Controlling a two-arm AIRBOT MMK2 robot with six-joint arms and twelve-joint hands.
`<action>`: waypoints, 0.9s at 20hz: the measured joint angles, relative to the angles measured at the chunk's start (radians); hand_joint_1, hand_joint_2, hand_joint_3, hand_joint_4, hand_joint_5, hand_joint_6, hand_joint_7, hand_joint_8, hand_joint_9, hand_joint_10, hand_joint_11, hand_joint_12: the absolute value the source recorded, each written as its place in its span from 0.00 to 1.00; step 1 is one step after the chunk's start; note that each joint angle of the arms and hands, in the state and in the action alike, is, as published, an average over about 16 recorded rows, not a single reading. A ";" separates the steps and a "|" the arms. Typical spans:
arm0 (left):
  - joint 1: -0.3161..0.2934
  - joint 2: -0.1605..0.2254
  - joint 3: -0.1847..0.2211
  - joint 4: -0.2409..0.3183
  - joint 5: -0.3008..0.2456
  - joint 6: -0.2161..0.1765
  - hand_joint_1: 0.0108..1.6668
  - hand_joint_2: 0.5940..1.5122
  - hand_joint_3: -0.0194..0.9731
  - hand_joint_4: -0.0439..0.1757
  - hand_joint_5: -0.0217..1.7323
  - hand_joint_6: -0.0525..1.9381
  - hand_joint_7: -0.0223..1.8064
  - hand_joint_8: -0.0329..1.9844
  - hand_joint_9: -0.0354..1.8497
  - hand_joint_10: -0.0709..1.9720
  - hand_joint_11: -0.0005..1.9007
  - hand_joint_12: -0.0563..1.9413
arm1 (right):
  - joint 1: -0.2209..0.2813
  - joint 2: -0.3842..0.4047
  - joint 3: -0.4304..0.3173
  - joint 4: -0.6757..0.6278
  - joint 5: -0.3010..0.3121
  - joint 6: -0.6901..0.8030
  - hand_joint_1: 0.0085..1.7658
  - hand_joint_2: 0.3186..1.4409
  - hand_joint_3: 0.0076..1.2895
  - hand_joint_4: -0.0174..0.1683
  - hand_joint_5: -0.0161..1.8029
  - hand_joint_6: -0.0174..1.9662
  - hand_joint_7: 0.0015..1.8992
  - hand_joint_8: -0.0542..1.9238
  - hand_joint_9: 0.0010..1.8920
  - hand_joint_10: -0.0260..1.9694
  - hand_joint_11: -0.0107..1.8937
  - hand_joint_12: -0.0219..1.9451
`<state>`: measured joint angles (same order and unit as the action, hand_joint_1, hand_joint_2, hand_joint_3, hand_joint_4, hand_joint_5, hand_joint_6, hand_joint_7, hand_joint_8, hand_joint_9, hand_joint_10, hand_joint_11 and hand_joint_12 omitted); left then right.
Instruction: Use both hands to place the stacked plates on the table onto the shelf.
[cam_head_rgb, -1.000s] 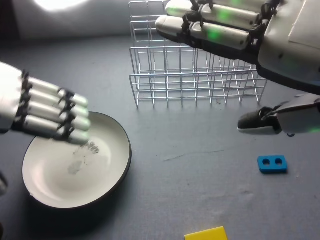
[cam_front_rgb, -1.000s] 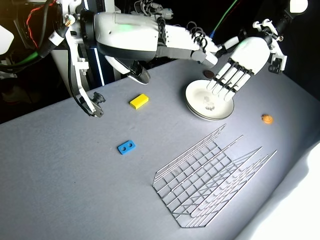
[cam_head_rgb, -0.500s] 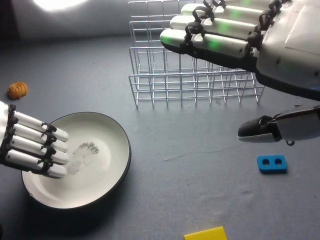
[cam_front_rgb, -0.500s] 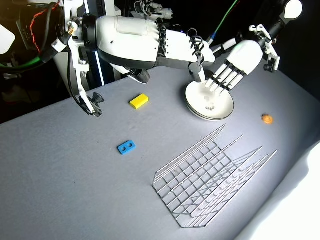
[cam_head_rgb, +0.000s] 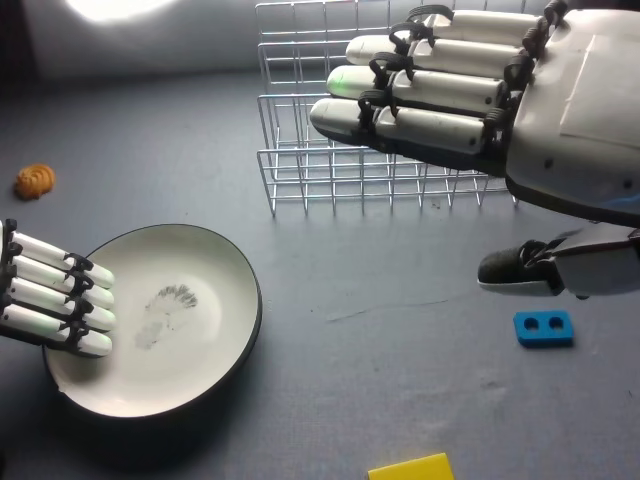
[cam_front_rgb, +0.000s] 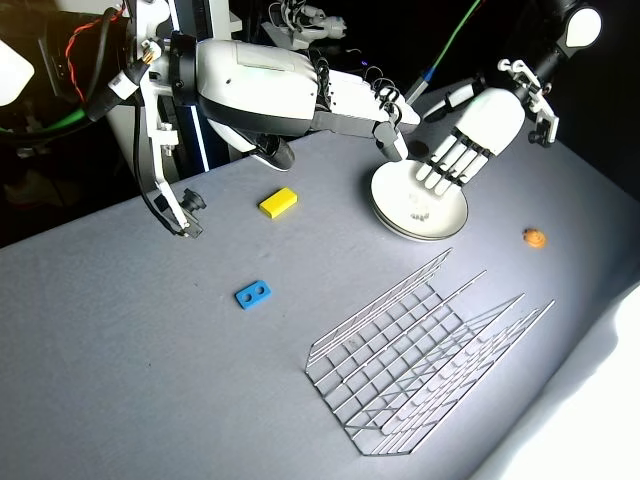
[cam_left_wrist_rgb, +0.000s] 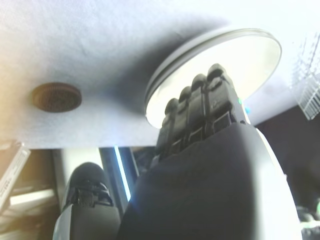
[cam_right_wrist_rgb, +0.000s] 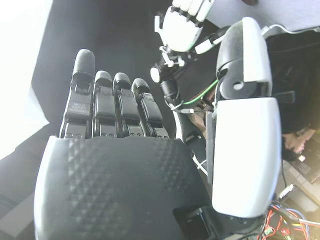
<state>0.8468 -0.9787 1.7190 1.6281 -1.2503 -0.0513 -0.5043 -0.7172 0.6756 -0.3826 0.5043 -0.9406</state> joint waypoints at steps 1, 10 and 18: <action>0.005 -0.005 0.008 -0.002 0.002 0.000 0.00 0.58 0.04 0.21 0.02 0.03 0.02 0.01 0.03 0.04 0.01 0.02 | -0.003 -0.001 0.000 -0.003 0.000 -0.006 0.57 0.54 0.01 0.08 0.02 0.02 0.01 0.03 0.01 0.02 0.02 0.35; 0.026 -0.034 0.047 -0.008 0.008 0.002 0.00 0.58 0.04 0.19 0.02 0.03 0.02 0.01 0.03 0.03 0.01 0.02 | -0.037 -0.030 0.002 -0.002 -0.013 -0.088 0.56 0.54 0.01 0.09 0.02 0.02 0.01 0.03 0.01 0.02 0.02 0.35; 0.019 -0.050 0.030 0.000 0.020 0.000 0.00 0.59 0.04 0.18 0.02 0.02 0.01 0.01 0.02 0.03 0.01 0.02 | -0.036 -0.134 0.043 0.001 -0.080 -0.164 0.57 0.53 0.01 0.09 0.02 0.02 0.01 0.03 0.01 0.02 0.02 0.35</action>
<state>0.8657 -1.0285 1.7489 1.6286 -1.2308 -0.0510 -0.5400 -0.8511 0.7185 -0.3812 0.4246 -1.1045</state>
